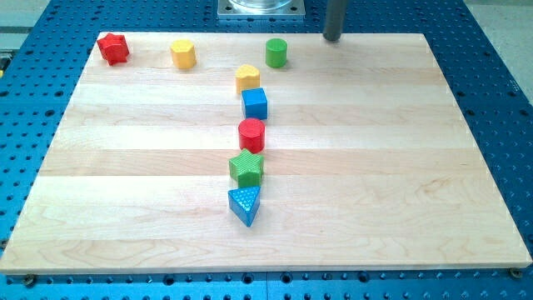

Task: Push the yellow hexagon diagonal to the yellow heart

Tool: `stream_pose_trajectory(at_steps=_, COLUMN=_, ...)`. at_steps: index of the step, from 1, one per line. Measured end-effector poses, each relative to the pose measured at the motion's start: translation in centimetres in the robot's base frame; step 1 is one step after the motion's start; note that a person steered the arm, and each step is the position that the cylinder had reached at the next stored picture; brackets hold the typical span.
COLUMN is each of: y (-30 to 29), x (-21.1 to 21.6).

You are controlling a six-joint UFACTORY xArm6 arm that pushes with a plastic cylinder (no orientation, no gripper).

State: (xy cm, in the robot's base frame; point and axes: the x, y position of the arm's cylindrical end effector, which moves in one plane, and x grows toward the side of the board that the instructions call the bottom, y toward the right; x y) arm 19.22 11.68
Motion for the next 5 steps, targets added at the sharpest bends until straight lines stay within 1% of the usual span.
stream_pose_trajectory(at_steps=1, y=-7.3, x=0.0)
stream_pose_trajectory(at_steps=2, y=-17.8, x=0.0)
stream_pose_trajectory(at_steps=4, y=-23.5, x=4.2)
stream_pose_trajectory(at_steps=5, y=-25.2, x=2.1)
